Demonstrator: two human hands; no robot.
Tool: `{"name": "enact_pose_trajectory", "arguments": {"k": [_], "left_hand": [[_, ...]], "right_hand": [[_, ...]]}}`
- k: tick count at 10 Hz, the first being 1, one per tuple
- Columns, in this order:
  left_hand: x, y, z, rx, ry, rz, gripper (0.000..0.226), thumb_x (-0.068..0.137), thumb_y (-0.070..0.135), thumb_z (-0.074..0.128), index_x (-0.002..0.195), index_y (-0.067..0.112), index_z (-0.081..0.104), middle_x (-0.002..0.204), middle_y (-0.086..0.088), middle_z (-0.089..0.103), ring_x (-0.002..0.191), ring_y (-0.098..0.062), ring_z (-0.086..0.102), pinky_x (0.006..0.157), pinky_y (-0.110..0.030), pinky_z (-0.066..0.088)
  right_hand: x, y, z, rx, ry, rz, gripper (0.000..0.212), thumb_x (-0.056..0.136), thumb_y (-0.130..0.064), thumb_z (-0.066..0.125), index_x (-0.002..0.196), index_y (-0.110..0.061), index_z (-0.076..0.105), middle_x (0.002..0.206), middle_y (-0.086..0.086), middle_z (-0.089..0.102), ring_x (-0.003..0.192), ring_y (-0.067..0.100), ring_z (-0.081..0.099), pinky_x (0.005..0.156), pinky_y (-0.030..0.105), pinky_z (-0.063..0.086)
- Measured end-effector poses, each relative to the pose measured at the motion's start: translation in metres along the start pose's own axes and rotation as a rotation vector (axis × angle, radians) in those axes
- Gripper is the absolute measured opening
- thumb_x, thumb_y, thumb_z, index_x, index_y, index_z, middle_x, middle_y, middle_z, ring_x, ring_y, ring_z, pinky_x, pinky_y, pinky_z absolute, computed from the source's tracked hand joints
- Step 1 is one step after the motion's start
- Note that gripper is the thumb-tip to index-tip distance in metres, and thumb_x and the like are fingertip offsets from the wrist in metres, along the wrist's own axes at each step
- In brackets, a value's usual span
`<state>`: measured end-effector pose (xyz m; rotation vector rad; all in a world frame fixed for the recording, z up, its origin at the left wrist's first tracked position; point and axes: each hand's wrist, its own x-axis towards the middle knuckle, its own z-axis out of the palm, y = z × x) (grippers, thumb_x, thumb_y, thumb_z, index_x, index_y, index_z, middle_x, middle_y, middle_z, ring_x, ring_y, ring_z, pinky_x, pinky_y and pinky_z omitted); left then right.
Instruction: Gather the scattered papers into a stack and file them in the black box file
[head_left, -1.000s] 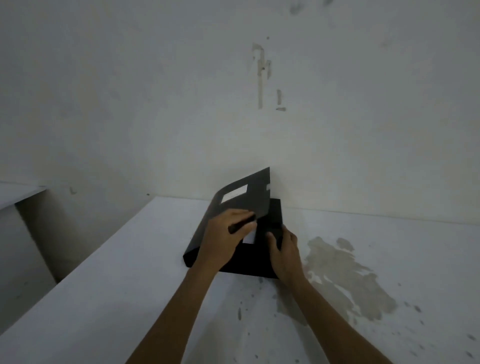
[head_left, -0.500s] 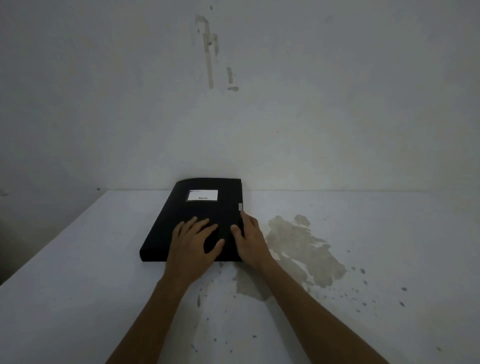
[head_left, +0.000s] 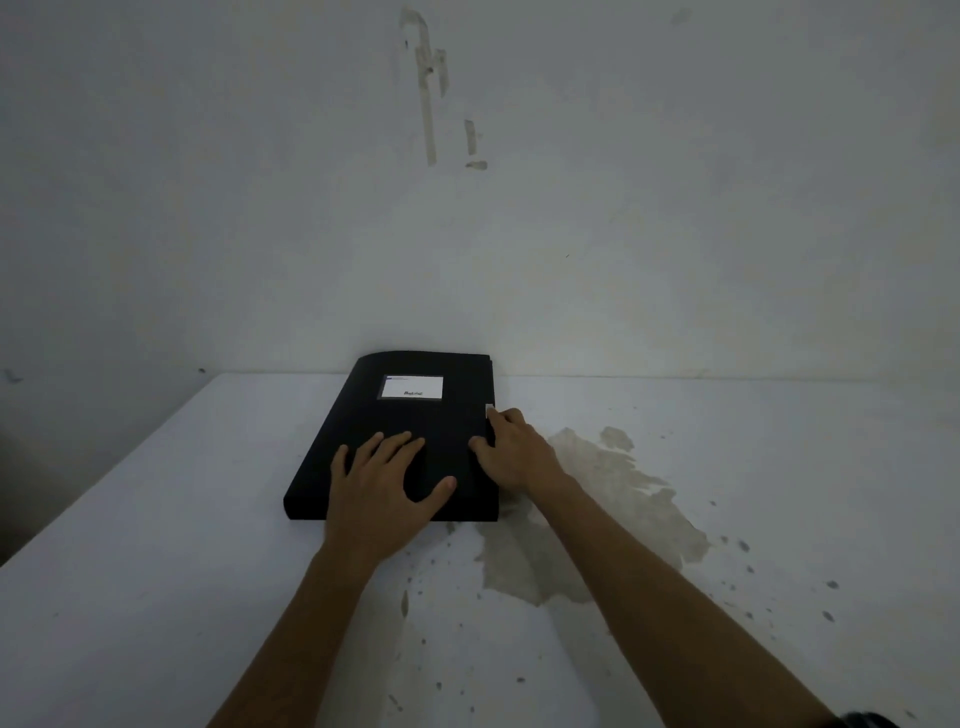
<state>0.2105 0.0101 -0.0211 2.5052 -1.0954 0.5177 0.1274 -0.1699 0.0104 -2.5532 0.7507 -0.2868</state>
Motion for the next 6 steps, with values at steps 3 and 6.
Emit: {"name": "enact_pose_trajectory", "arguments": {"k": [3,6], "left_hand": [[0.0,0.0,0.0,0.008,-0.035,-0.009,0.082,0.082,0.08,0.027,0.141,0.028,0.052,0.151,0.004,0.048,0.144,-0.021,0.036,0.119,-0.053,0.019],[0.021,0.01,-0.026,-0.074,-0.125,0.013,0.069,0.082,0.069,0.041,0.136,0.028,0.054,0.144,0.003,0.051,0.135,-0.02,0.045,0.116,-0.052,0.027]], "right_hand": [[0.002,-0.007,-0.004,-0.24,0.049,0.013,0.065,0.102,-0.057,0.03,0.151,-0.015,0.037,0.146,0.008,0.047,0.126,0.031,0.054,0.1,0.046,0.045],[-0.018,-0.001,-0.007,0.021,-0.013,0.088,0.058,0.104,-0.053,0.02,0.147,-0.017,0.035,0.148,0.013,0.047,0.131,0.032,0.05,0.108,0.05,0.04]]}}
